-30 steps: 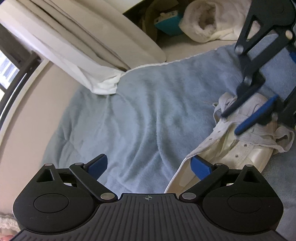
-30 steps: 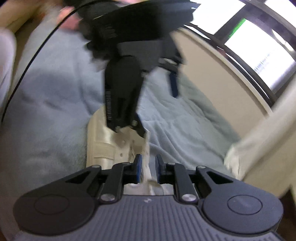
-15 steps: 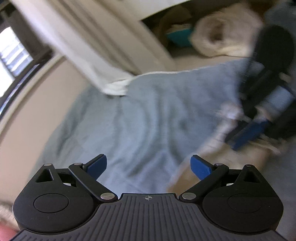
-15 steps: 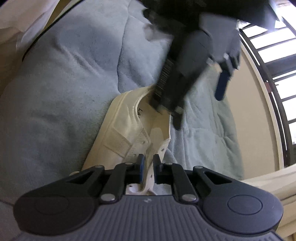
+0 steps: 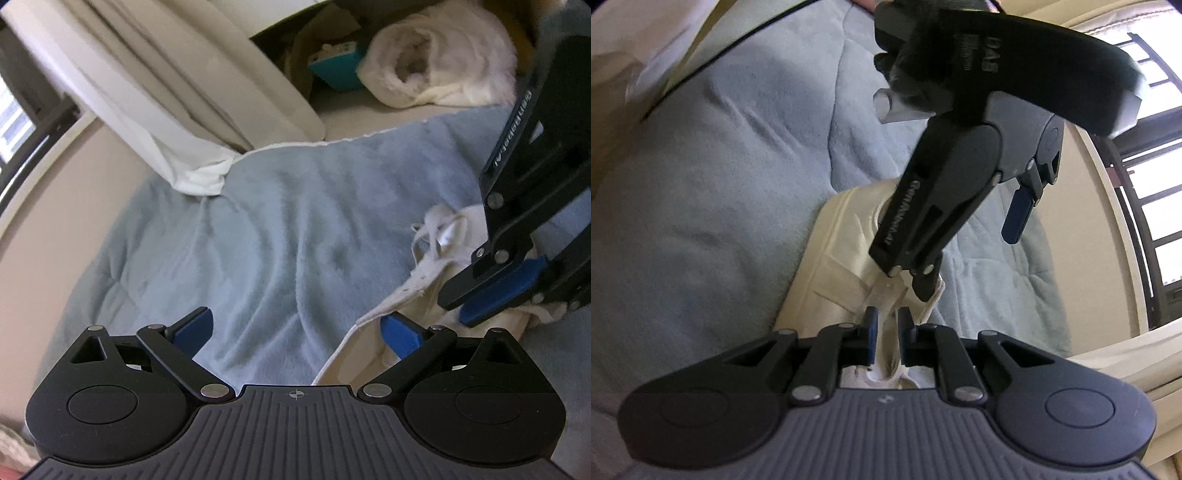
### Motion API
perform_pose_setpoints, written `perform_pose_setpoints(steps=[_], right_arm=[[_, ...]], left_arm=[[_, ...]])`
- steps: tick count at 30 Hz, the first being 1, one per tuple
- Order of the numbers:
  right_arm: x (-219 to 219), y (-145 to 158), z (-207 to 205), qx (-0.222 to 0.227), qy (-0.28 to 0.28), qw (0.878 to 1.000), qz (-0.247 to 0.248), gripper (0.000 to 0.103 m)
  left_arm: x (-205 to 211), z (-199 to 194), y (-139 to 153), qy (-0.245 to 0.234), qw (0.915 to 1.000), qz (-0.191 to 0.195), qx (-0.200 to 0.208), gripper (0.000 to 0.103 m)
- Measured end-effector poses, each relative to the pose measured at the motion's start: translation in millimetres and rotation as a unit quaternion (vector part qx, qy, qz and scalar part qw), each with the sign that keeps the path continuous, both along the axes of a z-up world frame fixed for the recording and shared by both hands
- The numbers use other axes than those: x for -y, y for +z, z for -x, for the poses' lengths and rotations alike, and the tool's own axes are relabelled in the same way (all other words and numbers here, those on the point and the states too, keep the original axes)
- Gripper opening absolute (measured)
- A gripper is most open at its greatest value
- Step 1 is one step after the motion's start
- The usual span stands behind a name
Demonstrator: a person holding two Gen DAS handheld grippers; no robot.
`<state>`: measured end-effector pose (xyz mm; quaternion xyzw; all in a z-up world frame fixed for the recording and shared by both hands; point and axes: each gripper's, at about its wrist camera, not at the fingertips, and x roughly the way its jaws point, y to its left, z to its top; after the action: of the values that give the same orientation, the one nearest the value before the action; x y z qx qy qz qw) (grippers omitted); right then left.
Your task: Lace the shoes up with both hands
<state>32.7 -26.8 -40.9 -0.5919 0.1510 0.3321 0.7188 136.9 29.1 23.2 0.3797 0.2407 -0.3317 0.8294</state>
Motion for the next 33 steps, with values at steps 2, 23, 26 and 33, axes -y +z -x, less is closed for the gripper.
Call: perform_pose_setpoints(steps=[2,23,26,33], right_arm=[[-2,0,-4,0.006,-0.002,1.0,-0.001,0.012],[-26,-1,-32,-0.013,-0.079,0.997,-0.002,0.016],[-22,7,-40,-0.054,-0.119,0.991,-0.035,0.015],[0,16,-46,-0.145,-0.175,0.966,-0.123,0.013]], left_arm=[[-2,-2,0,0.002,1.0,0.001,-0.002,0.101],[-6,-10,-2,0.013,0.9998,0.011,-0.006,0.102],[-7,-11,-4,0.014,0.9998,0.01,-0.007,0.102],[-6,-14,-5,0.014,0.9998,0.012,-0.006,0.102]])
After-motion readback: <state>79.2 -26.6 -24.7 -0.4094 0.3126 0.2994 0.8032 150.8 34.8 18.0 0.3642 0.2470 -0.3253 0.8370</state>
